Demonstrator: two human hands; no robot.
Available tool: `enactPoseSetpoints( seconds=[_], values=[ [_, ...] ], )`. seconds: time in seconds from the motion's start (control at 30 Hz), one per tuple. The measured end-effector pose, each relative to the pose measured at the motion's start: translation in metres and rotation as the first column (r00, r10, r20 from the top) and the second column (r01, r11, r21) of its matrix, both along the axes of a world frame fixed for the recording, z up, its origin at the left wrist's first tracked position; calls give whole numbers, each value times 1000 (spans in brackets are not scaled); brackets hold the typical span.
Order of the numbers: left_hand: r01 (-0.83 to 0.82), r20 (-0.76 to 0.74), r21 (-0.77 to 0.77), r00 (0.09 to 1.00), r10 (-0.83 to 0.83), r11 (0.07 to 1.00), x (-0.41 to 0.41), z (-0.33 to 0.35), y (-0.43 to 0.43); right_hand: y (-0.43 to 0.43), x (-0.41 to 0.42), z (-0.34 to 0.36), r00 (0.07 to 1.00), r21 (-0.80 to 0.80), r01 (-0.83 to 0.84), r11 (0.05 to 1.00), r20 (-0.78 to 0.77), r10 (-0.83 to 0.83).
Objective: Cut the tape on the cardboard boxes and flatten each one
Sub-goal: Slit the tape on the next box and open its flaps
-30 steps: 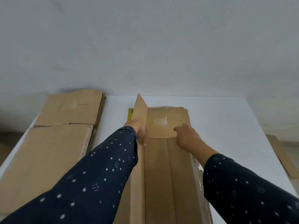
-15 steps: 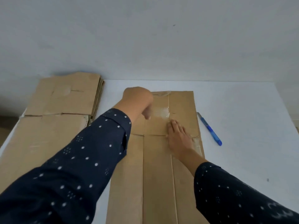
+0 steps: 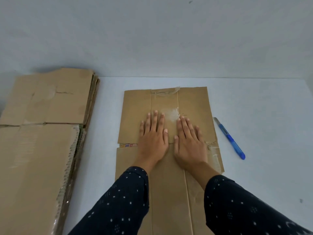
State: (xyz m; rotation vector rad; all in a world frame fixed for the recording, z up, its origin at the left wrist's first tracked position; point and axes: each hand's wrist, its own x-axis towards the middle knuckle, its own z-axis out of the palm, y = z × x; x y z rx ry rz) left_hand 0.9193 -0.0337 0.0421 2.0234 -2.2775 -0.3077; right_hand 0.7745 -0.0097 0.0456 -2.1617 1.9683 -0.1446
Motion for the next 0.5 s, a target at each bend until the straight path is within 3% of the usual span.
enactPoseSetpoints(
  seconds=[0.3, 0.5],
  values=[
    [-19, -137, -128, 991, 2, 992, 1, -9, -1, -8, -1, 2, 999, 74, -18, 997, -50, 22],
    [-60, -148, -158, 988, 36, 986, -11, -2, 30, 4, -11, 19, 997, 159, -67, 985, 41, 61]
  ],
)
